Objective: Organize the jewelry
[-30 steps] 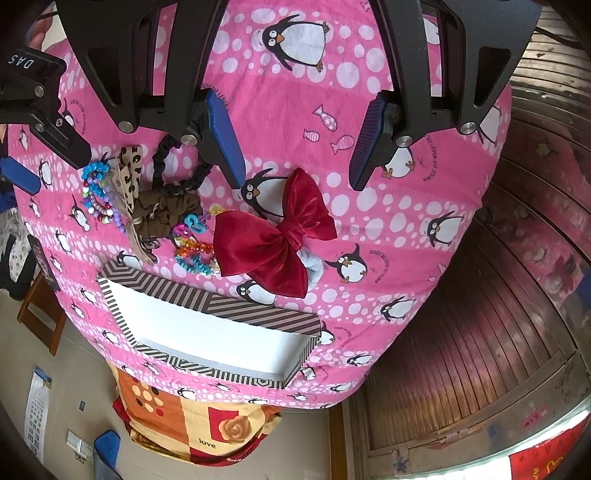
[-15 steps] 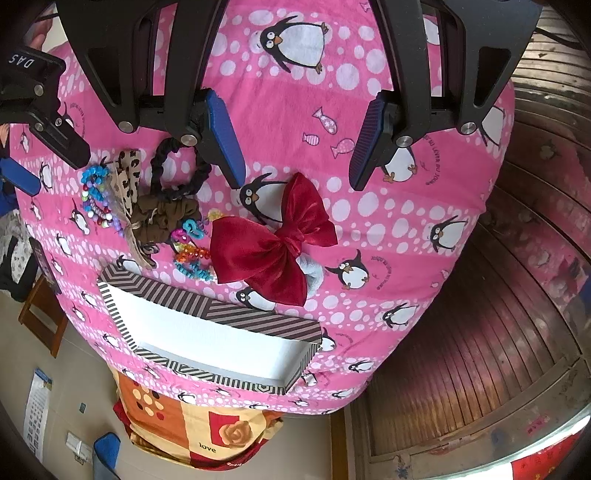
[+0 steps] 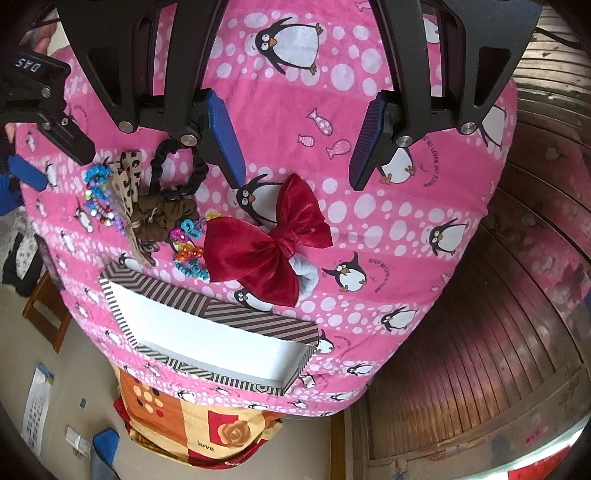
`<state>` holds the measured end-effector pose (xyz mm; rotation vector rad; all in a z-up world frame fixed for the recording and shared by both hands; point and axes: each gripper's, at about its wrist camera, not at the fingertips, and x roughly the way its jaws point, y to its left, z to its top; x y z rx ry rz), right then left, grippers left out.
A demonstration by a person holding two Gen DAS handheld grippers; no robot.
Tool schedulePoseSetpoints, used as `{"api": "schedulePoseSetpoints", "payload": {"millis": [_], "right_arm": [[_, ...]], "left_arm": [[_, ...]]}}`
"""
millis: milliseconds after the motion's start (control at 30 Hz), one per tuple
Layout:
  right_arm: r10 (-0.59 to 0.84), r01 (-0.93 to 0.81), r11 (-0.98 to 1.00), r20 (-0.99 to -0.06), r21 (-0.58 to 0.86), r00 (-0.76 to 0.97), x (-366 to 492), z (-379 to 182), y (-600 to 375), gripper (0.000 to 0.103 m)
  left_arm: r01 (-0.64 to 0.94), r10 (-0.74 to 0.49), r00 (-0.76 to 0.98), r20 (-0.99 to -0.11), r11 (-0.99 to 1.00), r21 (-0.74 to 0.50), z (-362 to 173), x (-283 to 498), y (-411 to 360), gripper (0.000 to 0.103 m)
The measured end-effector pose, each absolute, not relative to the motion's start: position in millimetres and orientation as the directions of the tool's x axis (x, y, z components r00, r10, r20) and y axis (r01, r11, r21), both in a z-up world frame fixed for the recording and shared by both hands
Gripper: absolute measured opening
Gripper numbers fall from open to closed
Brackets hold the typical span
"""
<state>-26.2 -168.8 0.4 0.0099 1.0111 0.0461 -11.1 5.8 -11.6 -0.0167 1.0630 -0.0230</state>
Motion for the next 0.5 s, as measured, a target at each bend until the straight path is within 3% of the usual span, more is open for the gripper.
{"api": "schedulePoseSetpoints", "payload": {"millis": [367,500], "right_arm": [[0.050,-0.013,0.999,-0.850,0.051,0.525,-26,-2,-184,0.103],[0.063,-0.016,0.998,-0.850,0.065,0.524,-24,-2,-190,0.102]], "left_arm": [[-0.003,-0.053,0.439,-0.897,0.998,-0.061,-9,-5,39,0.058],[0.023,-0.064,0.450,-0.891,0.998,-0.060,-8,2,36,0.066]]}}
